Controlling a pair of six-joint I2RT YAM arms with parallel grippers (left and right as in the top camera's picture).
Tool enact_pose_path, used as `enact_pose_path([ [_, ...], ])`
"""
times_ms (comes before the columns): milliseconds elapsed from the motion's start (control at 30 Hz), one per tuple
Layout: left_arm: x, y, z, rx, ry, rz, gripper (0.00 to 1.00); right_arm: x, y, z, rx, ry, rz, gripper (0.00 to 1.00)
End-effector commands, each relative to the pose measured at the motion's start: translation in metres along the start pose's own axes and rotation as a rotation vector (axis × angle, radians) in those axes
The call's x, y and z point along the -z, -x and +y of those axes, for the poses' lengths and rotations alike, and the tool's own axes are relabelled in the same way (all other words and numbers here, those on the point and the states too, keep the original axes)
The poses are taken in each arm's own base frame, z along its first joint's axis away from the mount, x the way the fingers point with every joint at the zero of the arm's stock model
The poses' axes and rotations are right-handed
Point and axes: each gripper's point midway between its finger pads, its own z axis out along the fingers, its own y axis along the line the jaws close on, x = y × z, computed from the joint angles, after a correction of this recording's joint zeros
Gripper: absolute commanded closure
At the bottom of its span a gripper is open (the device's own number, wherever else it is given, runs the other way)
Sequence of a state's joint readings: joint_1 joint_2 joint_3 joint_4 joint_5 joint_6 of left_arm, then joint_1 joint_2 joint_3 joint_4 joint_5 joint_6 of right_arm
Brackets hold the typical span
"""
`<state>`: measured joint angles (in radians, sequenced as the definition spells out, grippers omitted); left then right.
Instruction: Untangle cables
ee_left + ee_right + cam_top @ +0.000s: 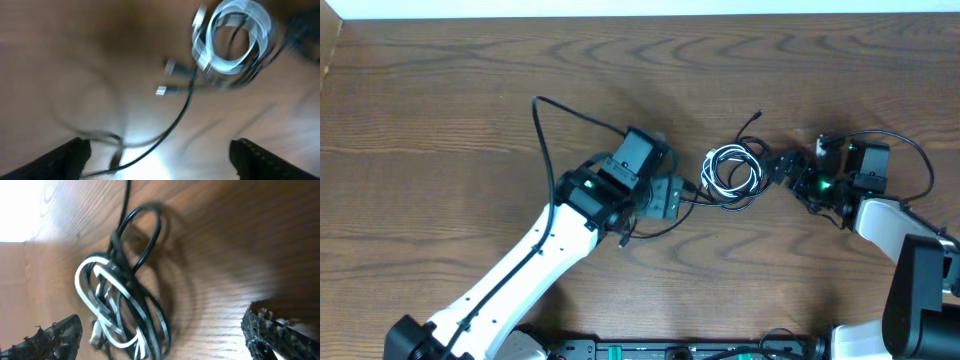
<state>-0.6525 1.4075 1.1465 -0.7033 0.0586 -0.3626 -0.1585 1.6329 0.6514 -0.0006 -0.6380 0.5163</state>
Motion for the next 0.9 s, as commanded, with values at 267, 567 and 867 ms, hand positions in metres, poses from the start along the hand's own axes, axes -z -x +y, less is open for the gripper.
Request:
enact_pose_path([
  [267,0.016,0.054,-0.031,0.056,-0.104,-0.213,0.05,0.010,0.019,-0.046,-0.037,-0.266,-0.123,0.01],
  [567,-0.052,0.028,-0.094,-0.069,-0.164,-0.132,0.02,0.017,0.021,-0.066,-0.051,-0.379,-0.156,0.01],
  [867,-0.109,0.018,-0.137,-0.211,-0.220,-0.162,0.54,0.018,0.022,-0.069,-0.055,-0.399,-0.163,0.01],
])
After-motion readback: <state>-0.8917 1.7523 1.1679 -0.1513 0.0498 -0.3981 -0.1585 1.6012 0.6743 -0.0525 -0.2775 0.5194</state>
